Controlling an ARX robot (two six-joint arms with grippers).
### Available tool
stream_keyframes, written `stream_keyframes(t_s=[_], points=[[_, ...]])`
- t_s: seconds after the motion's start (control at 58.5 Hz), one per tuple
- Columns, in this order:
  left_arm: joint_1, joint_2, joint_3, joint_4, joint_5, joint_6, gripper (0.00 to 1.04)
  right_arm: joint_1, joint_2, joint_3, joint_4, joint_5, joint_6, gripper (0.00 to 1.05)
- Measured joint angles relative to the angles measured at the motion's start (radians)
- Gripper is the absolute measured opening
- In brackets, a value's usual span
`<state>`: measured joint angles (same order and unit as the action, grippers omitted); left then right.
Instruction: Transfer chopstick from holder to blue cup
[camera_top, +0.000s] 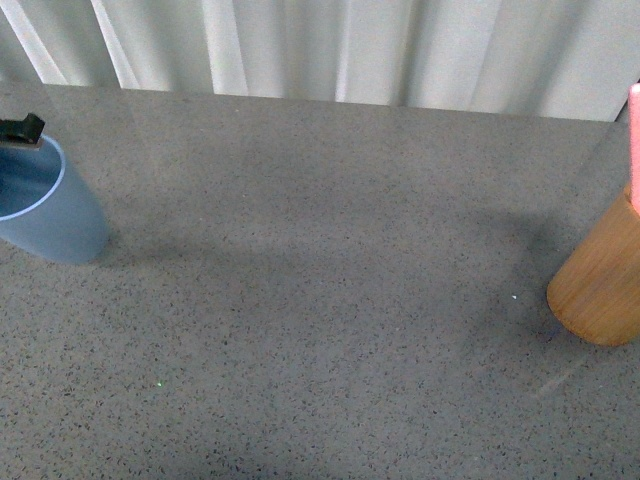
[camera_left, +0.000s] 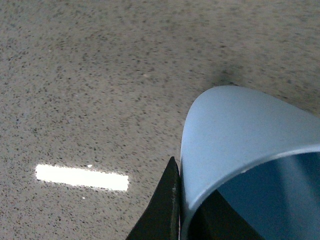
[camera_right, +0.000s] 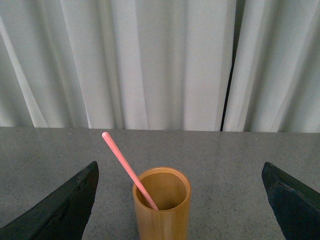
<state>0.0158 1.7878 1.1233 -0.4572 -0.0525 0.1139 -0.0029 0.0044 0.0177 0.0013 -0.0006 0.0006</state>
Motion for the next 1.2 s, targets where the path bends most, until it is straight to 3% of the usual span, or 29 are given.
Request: stream_keyframes(t_s=[0.239, 0.547, 0.684, 1.197], points=[[-0.225, -0.138, 0.011, -0.129, 0.035, 0.048, 0.03, 0.000, 0.000, 0.000, 0.000, 0.000, 0.000, 0.95], [-0.505, -0.053, 0.116, -0.145, 0.001, 0.037, 0.03, 0.000, 0.000, 0.000, 0.000, 0.000, 0.000, 0.95], [-0.551, 0.039, 0.139, -0.129, -0.015, 0.030, 0.03, 0.000, 0.000, 0.000, 0.000, 0.000, 0.000, 0.95], [-0.593, 0.204, 0.194, -0.096, -0.059, 0.026, 0.03, 0.000, 0.000, 0.000, 0.000, 0.000, 0.000, 0.95]])
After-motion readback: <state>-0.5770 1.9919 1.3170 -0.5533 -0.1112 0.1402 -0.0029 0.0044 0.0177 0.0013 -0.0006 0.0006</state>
